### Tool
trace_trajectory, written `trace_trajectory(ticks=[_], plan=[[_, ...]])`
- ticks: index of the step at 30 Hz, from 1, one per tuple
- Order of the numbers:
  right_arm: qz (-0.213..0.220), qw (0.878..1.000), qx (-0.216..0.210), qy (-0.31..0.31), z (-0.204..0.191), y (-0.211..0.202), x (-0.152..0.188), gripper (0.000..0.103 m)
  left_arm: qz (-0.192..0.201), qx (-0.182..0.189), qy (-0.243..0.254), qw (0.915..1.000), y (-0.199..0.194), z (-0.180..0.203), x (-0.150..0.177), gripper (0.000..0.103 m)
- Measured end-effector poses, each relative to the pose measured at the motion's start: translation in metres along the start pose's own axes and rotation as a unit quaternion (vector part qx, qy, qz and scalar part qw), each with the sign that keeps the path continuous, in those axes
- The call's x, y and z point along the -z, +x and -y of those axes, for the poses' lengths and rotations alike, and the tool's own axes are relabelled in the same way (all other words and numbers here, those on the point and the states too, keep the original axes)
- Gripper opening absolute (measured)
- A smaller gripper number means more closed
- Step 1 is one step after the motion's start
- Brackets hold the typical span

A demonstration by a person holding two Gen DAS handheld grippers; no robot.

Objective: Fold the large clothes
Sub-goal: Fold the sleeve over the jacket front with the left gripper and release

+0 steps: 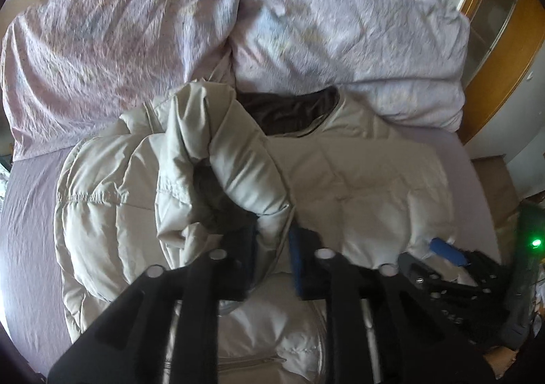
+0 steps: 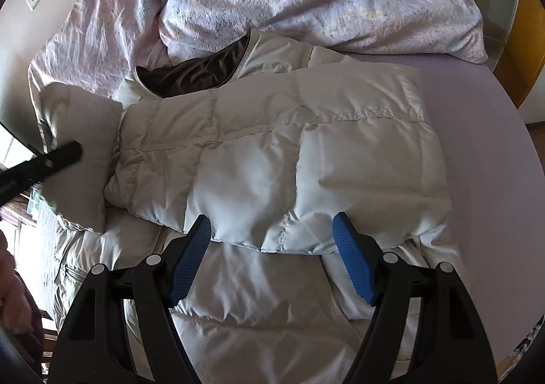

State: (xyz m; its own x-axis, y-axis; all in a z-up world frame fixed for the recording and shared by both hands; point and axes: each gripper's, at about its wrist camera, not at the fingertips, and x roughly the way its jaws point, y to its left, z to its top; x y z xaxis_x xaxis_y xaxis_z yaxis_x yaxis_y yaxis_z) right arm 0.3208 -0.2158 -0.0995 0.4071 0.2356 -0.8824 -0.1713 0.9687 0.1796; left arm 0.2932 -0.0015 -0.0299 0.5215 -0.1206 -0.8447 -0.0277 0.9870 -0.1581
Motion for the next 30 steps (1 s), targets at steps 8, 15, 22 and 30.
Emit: trace_trajectory(ticks=[8, 15, 22, 30], plan=[[0.015, 0.999, -0.029, -0.022, -0.030, -0.005, -0.008, 0.073, 0.018, -0.027, 0.006, 0.9995, -0.012, -0.019, 0.002, 0.075], [0.035, 0.998, -0.041, -0.033, -0.061, -0.008, -0.015, 0.069, 0.028, 0.033, -0.014, 0.9989, -0.025, -0.038, 0.005, 0.080], [0.044, 0.999, -0.010, 0.010, -0.026, -0.018, -0.005, 0.069, 0.020, 0.050, 0.033, 0.9980, -0.018, 0.008, -0.003, 0.080], [0.049, 0.998, 0.020, 0.043, 0.013, -0.034, 0.011, 0.068, 0.009, 0.100, 0.078, 0.9919, -0.017, 0.057, -0.002, 0.081]])
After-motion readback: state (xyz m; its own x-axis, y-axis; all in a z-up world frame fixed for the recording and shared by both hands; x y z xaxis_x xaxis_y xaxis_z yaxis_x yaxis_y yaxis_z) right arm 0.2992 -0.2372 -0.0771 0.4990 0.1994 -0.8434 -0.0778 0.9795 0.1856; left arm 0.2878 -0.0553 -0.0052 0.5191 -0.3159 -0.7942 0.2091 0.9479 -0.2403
